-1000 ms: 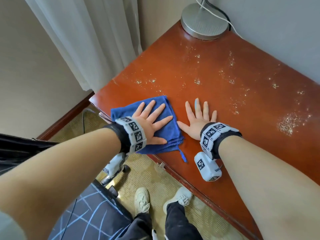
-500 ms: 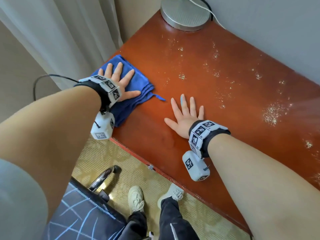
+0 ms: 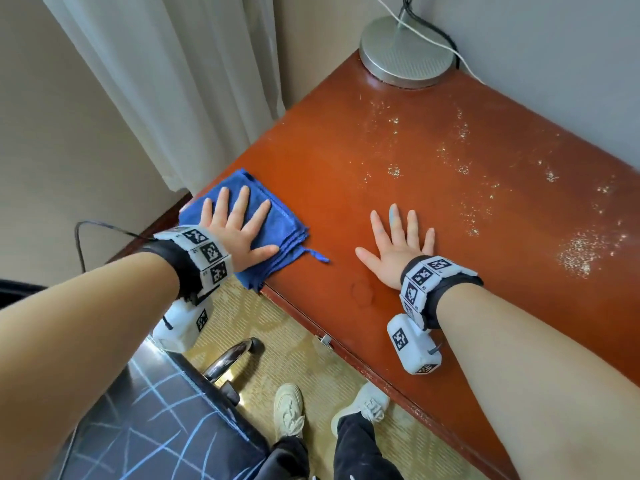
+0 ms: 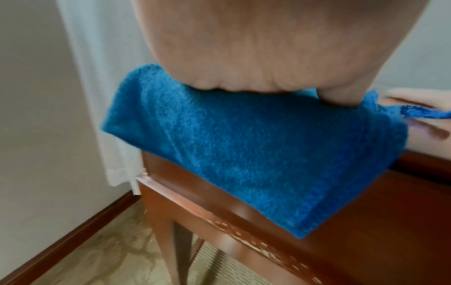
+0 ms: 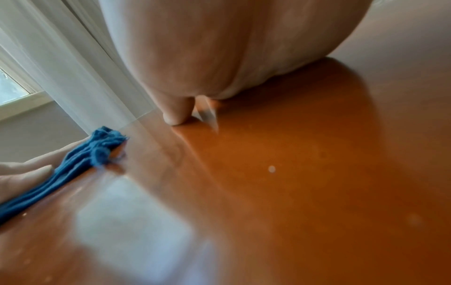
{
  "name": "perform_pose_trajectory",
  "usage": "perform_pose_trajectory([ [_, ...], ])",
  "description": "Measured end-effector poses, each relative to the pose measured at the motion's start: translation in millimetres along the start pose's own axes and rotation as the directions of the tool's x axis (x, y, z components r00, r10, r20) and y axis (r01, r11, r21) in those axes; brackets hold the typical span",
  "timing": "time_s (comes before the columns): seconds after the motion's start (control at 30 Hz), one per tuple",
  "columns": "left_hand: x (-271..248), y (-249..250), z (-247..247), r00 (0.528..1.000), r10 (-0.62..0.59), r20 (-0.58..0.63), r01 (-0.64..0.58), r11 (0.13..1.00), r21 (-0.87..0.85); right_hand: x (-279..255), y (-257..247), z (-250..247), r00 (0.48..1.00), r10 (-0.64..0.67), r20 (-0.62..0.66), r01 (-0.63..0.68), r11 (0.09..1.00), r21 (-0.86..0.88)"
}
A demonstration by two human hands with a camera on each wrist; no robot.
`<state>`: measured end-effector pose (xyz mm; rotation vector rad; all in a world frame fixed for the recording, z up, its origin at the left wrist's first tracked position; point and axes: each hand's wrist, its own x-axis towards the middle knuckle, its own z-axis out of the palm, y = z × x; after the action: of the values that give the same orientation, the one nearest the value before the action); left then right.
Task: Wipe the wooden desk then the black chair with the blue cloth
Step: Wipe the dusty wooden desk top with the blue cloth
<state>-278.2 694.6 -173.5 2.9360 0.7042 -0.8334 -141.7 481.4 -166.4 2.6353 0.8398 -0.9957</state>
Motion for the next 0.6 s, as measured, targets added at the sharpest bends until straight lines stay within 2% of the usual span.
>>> perform_pose_trajectory([
  [0.13,-18.9,43.0,2.7,0.978,0.201,0.053,-0.205,0.972,0.111,0.2,-1.0,0.8,1.000,0.005,0.002,-0.005,1.000,0.005],
  [0.23,-0.8,60.6,-7.2,0.963,0.264,0.057,-0.269,0.956,0.118,0.6,-0.5,2.0,1.000,0.011,-0.009,-0.011,1.000,0.009],
  [0.4,41.6,62.1,-31.0,0.968,0.248,0.048,-0.251,0.964,0.090,0.2,-0.1,2.0,1.000,0.008,-0.014,-0.008,0.999,0.035],
  [0.6,73.5,45.4,-55.4,0.994,0.105,0.024,-0.104,0.993,-0.049,1.8,3.6,1.7,1.000,-0.007,-0.007,0.007,0.999,0.038],
])
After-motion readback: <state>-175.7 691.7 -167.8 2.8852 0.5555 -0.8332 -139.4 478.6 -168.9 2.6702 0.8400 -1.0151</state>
